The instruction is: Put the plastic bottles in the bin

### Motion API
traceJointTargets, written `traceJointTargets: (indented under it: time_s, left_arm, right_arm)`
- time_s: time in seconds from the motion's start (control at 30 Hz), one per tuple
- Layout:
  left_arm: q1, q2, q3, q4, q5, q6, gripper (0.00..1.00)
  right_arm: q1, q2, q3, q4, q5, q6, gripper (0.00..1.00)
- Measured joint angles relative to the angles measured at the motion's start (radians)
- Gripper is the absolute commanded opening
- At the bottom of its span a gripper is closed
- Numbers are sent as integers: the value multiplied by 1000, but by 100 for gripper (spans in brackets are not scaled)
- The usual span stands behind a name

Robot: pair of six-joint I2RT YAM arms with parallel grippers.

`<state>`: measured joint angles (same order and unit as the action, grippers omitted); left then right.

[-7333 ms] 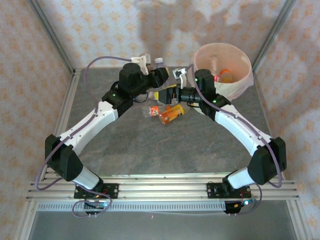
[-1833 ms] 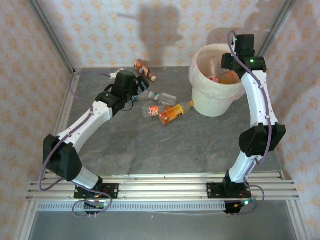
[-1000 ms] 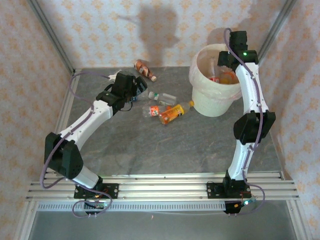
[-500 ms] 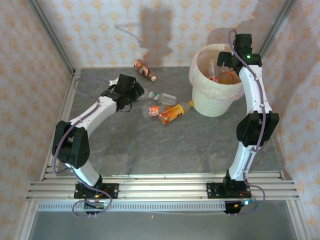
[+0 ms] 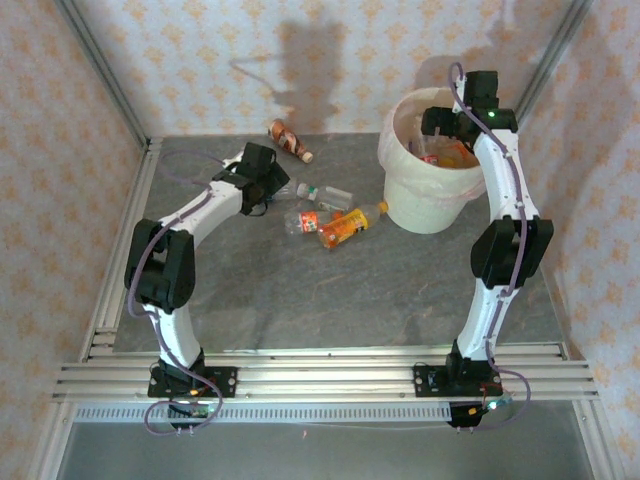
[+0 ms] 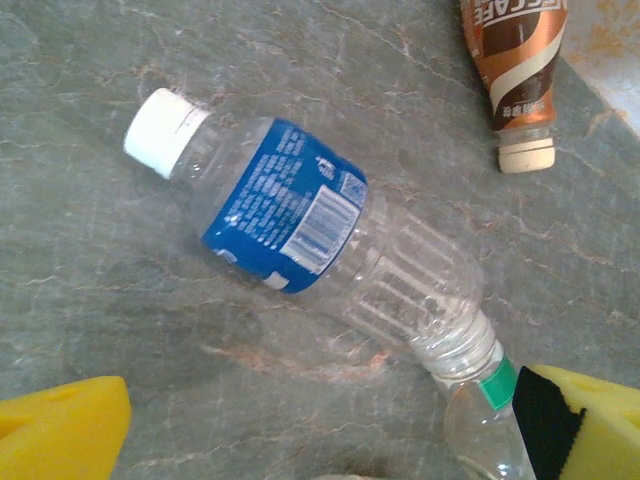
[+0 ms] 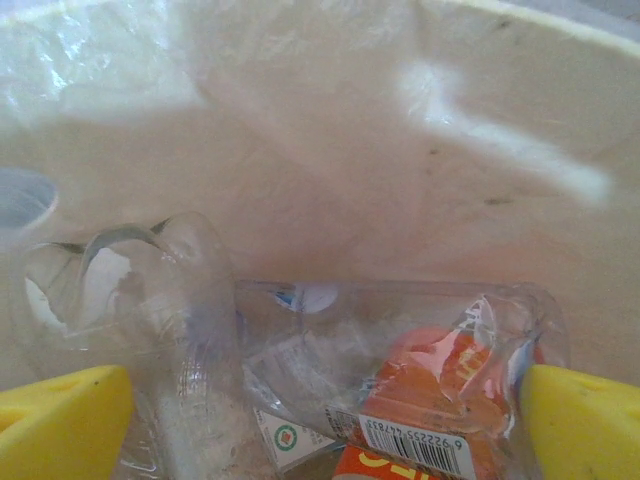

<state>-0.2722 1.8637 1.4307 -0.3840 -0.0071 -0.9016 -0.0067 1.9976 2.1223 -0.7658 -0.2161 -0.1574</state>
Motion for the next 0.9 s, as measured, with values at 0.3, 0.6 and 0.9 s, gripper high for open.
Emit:
traceJointTargets:
  time_s: [0.3, 0.6, 0.9]
  left_arm:
    - [37, 74, 11, 76, -2, -151, 100]
    - [43, 187, 93, 110, -27, -261, 100]
    - [71, 310, 236, 61, -26, -326, 100]
  right_arm:
    - [2, -346, -237, 47, -131, 50, 99]
    - [85, -745, -571, 174, -300, 73, 99]
    - [113, -833, -727, 204, -341, 79, 99]
